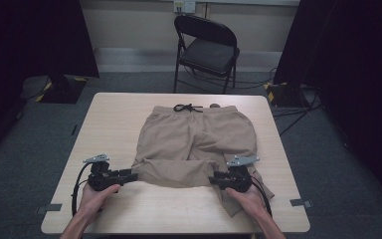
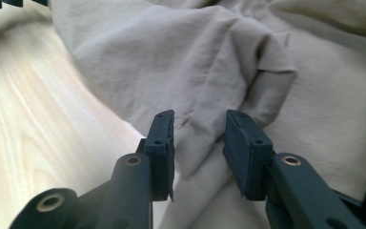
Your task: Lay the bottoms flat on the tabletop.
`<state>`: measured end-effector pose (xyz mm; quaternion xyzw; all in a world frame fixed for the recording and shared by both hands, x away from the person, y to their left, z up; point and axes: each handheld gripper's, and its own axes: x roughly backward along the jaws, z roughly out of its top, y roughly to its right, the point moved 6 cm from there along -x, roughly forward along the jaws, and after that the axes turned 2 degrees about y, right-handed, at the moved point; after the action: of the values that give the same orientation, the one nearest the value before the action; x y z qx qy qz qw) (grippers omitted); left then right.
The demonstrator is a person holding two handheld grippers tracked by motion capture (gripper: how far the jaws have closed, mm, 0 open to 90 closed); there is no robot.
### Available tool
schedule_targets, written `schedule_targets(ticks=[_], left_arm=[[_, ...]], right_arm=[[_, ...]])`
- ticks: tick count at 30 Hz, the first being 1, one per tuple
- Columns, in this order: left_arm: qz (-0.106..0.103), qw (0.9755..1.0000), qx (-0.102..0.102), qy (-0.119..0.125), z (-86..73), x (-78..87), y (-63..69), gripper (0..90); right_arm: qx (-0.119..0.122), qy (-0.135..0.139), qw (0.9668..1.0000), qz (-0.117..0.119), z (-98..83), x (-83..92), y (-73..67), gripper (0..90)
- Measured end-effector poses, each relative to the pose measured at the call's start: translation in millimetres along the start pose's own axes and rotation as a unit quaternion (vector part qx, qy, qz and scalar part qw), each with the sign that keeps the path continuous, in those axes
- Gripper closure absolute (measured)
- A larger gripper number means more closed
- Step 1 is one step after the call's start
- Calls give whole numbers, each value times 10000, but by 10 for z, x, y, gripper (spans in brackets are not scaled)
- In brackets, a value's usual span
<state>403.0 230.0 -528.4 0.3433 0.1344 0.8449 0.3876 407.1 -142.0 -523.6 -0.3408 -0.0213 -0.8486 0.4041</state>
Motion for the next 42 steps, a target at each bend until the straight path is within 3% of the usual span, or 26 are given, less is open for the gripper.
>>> schedule_targets(ticks=[1,4,8,11,12,18,21,22,27,29,32,35,37,39,42], left_arm=[[98,9999,50,-20,-4,-24,-41,466],[67,9999,55,-85,-3,-108,-56,452],[-310,9991,-300,-12,54,-116,146,699],[-585,9972,-370,284,149,6,246,806],[-674,9962,-302,464,192,69,283,823],[-886,9908,-290,979,348,382,430,841],[-1040,9874,-183,1175,363,532,480,840],[-1075,9867,-229,1194,350,559,491,839],[-1100,9889,-229,967,84,710,584,834],[-1027,9917,-226,737,-78,771,602,828],[-960,9932,-254,607,-231,875,614,805],[-966,9919,-220,793,-274,1028,602,782],[-883,9921,-193,866,-252,1074,557,777],[-838,9926,-184,864,-217,1023,503,771],[-880,9943,-34,608,-214,809,460,742]], right_arm=[[-4,40,10000,-7,9,-4,18,608],[-90,7,10000,-30,6,-47,72,606],[44,-35,9997,219,20,-99,-30,770],[104,71,9993,351,79,-46,-100,853],[90,139,9992,376,108,-14,-114,858],[138,508,9972,540,250,188,-231,879],[107,669,9955,670,289,278,-297,882],[123,708,9948,722,289,315,-341,882],[238,651,9937,883,159,408,-529,884],[257,599,9933,959,70,447,-612,884],[332,441,9930,1047,-72,482,-745,882],[443,306,9932,1032,-176,525,-833,836],[452,344,9934,992,-176,559,-817,797],[407,445,9937,943,-129,572,-756,774],[449,406,9942,884,-64,471,-704,768]])
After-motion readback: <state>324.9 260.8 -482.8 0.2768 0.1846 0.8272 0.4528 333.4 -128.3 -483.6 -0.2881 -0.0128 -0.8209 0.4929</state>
